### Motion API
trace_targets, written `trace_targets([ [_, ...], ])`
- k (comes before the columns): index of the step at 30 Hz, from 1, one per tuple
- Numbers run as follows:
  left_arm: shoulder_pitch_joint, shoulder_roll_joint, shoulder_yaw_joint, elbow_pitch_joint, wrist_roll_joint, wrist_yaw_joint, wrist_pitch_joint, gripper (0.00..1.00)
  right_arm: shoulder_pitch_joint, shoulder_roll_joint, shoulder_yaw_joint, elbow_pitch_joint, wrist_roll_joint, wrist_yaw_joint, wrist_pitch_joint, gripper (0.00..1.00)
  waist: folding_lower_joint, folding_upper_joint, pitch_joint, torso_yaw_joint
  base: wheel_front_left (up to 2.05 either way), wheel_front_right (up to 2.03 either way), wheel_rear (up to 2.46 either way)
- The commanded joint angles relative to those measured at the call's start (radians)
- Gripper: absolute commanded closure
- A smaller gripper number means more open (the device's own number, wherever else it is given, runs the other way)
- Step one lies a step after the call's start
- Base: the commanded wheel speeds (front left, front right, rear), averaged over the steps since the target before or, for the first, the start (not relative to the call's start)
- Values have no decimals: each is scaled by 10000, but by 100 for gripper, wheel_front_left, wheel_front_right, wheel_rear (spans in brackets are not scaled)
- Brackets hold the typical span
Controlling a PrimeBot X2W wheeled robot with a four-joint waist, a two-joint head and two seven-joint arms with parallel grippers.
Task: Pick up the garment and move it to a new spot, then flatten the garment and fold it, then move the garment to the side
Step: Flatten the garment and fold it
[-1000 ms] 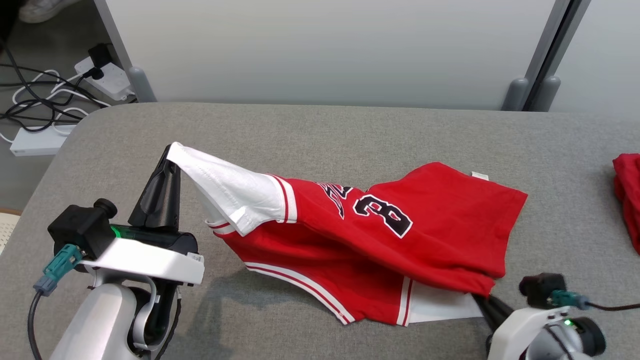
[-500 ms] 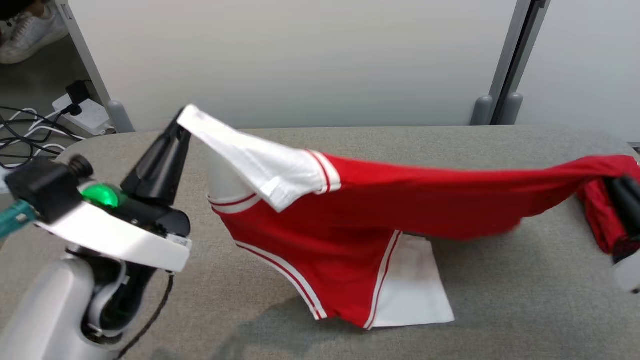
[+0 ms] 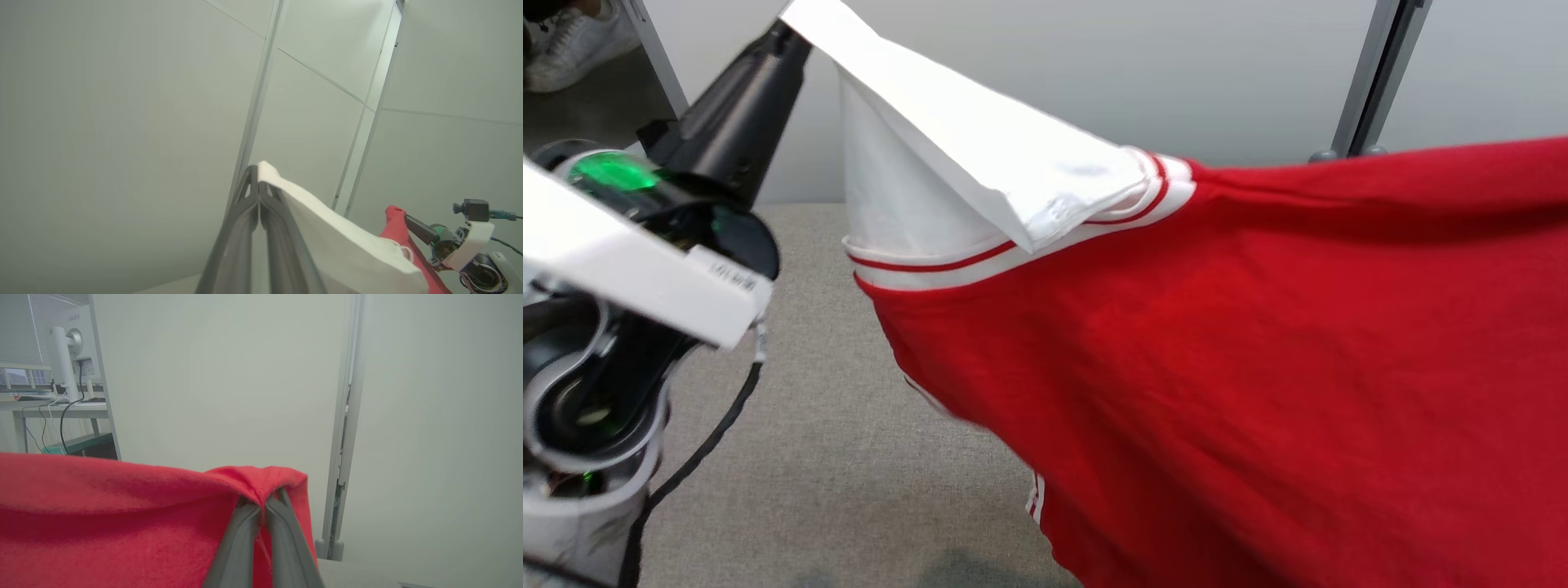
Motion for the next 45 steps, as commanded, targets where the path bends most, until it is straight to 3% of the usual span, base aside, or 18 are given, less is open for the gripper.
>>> trace_targets([
  [1, -614, 189, 164, 469, 50, -20, 45, 100, -561, -185, 711, 416, -112, 0, 192, 100, 0, -1, 212, 97, 0, 0, 0],
  [5, -1879, -128, -682, 3764, 1460, -787, -957, 100, -2950, 194, 3329, 3467, -918, 0, 9, 100, 0, -1, 526, 257, 0, 0, 0],
  [8, -3581, -515, -1026, 6879, 3086, -1261, -2915, 100, -5507, 769, 4926, 6176, -1653, 0, -911, 100, 0, -1, 507, 343, 0, 0, 0],
  [12, -5865, -1164, -1141, 9834, 4170, -2080, -5681, 100, -8517, 1425, 5807, 9402, -3047, 0, -3404, 100, 0, -1, 505, 442, 0, 0, 0],
  [14, -6452, -1476, -1403, 10781, 4284, -2600, -6229, 100, -9251, 1509, 6125, 10858, -3440, 0, -3988, 100, 0, -1, 556, 538, 0, 0, 0],
  [17, -6271, -1968, -1881, 11699, 3977, -2995, -6427, 100, -9490, 1697, 6689, 12669, -3435, 0, -4228, 100, 0, -1, 751, 664, 0, 0, 0],
  [21, -4868, -2397, -2896, 11821, 3185, -3087, -6519, 100, -8831, 1928, 7298, 14285, -2984, 0, -4283, 100, 0, -1, 1437, 672, 0, 0, 0],
  [24, -3683, -2295, -3811, 11521, 2661, -3092, -6715, 100, -8237, 2207, 7317, 15020, -2301, 0, -4474, 100, 0, -1, 2086, 577, 0, 0, 0],
  [31, -1549, -1972, -4314, 11148, 2348, -3095, -6847, 100, -6815, 2809, 8148, 15357, -854, 0, -3536, 100, 0, -1, 2753, 27, 0, 0, 0],
  [33, -1013, -1809, -4421, 10792, 2315, -3095, -6849, 100, -6530, 2699, 8413, 15198, -433, 0, -3045, 100, 0, -1, 2721, -105, 0, 0, 0],
  [34, -251, -1431, -4512, 10247, 2149, -3095, -6850, 100, -6211, 2331, 8750, 14871, 29, 0, -2805, 100, 0, -1, 2537, -227, 0, 0, 0],
  [40, 1093, -558, -4765, 9282, 1809, -3096, -6841, 100, -5514, 1641, 9172, 14707, 873, 0, -2320, 100, 0, -1, 2077, -117, 0, 0, 0],
  [45, 1832, -122, -4849, 8541, 1700, -2880, -6574, 100, -4988, 1454, 9382, 14763, 1373, 0, -1866, 100, 0, -1, 1848, 103, 0, 0, 0],
])
